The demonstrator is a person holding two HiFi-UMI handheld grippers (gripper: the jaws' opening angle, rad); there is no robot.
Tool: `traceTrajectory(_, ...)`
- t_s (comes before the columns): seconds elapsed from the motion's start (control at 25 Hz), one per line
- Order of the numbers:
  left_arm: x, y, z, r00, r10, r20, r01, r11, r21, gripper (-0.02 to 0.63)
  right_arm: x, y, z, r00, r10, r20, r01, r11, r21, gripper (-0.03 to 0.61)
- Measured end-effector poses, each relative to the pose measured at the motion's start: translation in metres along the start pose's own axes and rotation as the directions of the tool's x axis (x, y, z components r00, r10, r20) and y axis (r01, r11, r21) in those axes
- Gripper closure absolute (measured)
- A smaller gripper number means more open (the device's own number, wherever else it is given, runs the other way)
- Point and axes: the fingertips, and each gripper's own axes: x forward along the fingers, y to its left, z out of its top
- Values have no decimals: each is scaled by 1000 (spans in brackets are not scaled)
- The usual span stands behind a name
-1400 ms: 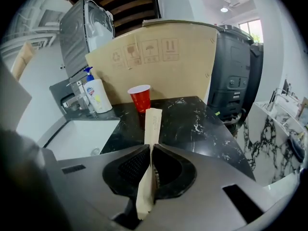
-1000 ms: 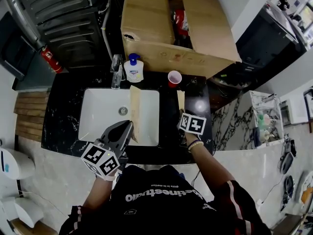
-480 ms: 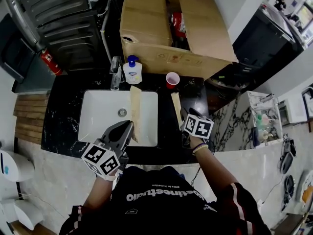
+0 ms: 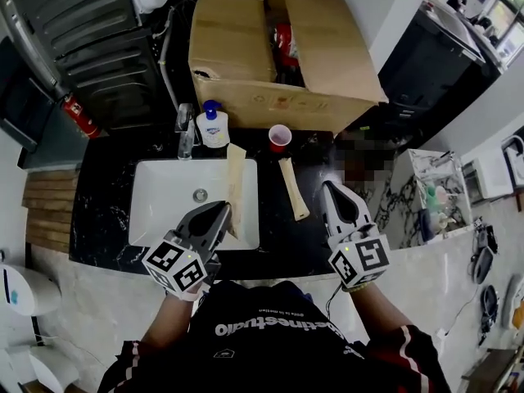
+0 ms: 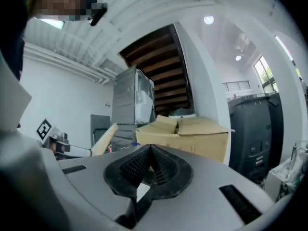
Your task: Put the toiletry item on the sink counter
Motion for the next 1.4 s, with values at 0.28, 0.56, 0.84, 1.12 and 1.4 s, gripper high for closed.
traceTrajectory(0.28, 19, -11, 2, 1000, -16, -13, 16, 999, 29, 592, -32, 29, 28, 985, 123, 124, -120, 992, -29, 541)
traceTrajectory(0.56, 28, -22, 5, 999, -33, -18, 35, 994, 107, 592, -42, 42, 18, 963, 245, 115, -243, 969, -29, 541)
traceTrajectory(0.84, 50, 1, -29, 993, 17, -115, -30, 993, -117, 592, -45, 29, 1, 977, 198, 85, -202, 979, 39, 541)
traceTrajectory(1.12, 97, 42, -106, 928, 125, -351, -203, 959, -196, 592, -59, 10, -25, 986, 164, 26, -166, 982, 87, 541)
traceTrajectory(1.4, 139, 51, -158, 838, 187, -512, -295, 945, -138, 592, -70, -1, -40, 988, 153, 2, -151, 979, 139, 541)
